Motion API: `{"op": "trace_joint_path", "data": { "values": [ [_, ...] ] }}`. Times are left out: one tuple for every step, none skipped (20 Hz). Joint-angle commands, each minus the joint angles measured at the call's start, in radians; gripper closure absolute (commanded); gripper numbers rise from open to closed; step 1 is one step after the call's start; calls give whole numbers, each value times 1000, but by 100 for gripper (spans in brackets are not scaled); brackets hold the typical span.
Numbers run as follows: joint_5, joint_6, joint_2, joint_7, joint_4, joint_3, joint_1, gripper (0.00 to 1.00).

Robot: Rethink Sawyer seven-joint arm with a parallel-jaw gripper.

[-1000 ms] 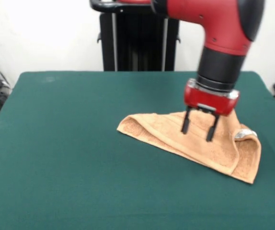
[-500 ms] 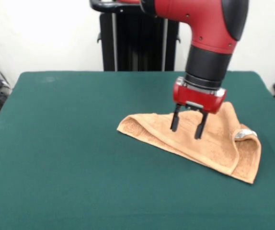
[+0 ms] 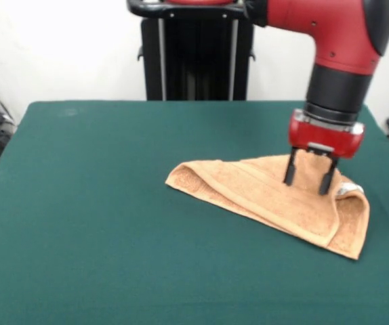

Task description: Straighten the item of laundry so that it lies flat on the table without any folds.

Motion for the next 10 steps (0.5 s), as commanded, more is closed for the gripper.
{"op": "trace_joint_path", "data": {
  "values": [
    [100, 139, 74, 252, -63, 24, 51, 0],
    [105, 140, 74, 249, -63, 24, 51, 0],
    [111, 138, 76, 249, -62, 22, 55, 0],
    [115, 135, 77, 246, -61, 23, 55, 0],
    [118, 132, 80, 243, -62, 25, 55, 0],
    [123, 126, 83, 242, -62, 28, 53, 0],
    [128, 121, 89, 242, -63, 28, 55, 0],
    [132, 124, 93, 243, -68, 24, 59, 0],
    [140, 126, 100, 249, -75, 17, 67, 0],
    [147, 131, 105, 253, -82, 12, 74, 0]
  ]
}}
